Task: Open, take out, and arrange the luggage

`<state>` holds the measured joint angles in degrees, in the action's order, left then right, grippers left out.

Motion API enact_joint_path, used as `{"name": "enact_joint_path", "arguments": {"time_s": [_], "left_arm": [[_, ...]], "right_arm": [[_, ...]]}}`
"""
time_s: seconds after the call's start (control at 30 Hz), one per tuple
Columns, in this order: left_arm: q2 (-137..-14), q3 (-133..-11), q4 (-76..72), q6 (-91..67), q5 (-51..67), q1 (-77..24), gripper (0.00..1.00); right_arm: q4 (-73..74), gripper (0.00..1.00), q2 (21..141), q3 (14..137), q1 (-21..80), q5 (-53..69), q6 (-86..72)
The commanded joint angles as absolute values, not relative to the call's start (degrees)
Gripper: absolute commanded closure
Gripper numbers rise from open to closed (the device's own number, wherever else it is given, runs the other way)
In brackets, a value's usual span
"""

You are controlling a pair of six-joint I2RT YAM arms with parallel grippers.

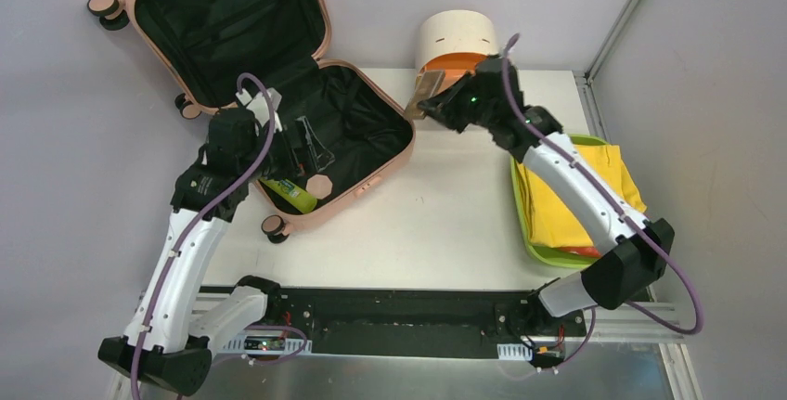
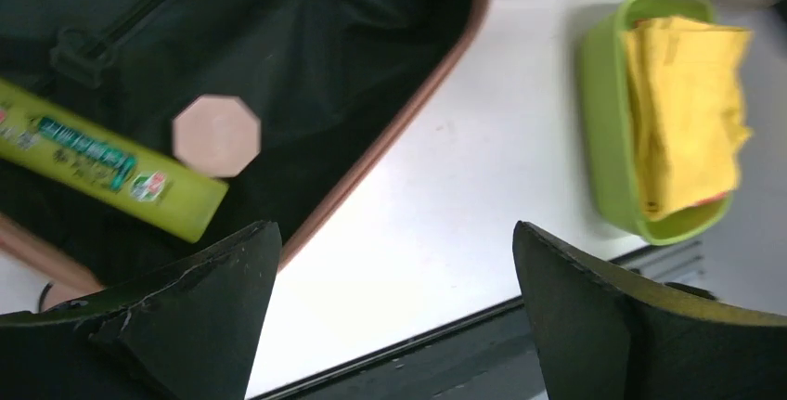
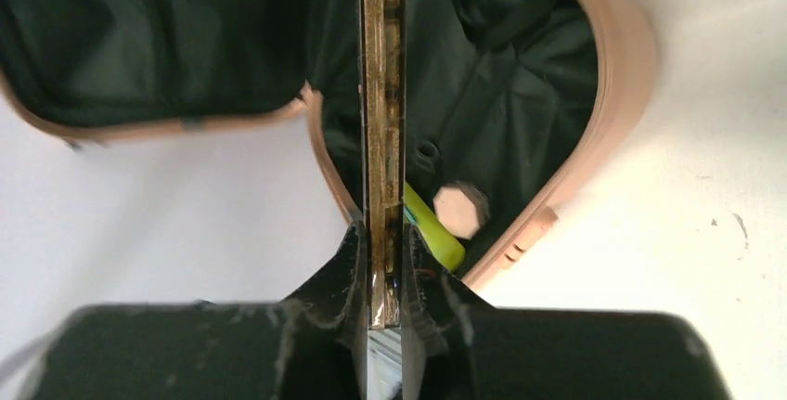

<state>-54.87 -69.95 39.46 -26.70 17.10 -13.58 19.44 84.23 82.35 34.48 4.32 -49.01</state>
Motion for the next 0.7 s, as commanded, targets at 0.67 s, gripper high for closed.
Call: {"name": "enact_joint_path", "arguments": {"time_s": [0.67], "left_arm": [[-46.8,-56.0,39.7,-19.1,7.4,-14.2,0.01]], "right_arm": [[31.5,1.00,94.2,102.2,10.0,26.4,-71.2]]}}
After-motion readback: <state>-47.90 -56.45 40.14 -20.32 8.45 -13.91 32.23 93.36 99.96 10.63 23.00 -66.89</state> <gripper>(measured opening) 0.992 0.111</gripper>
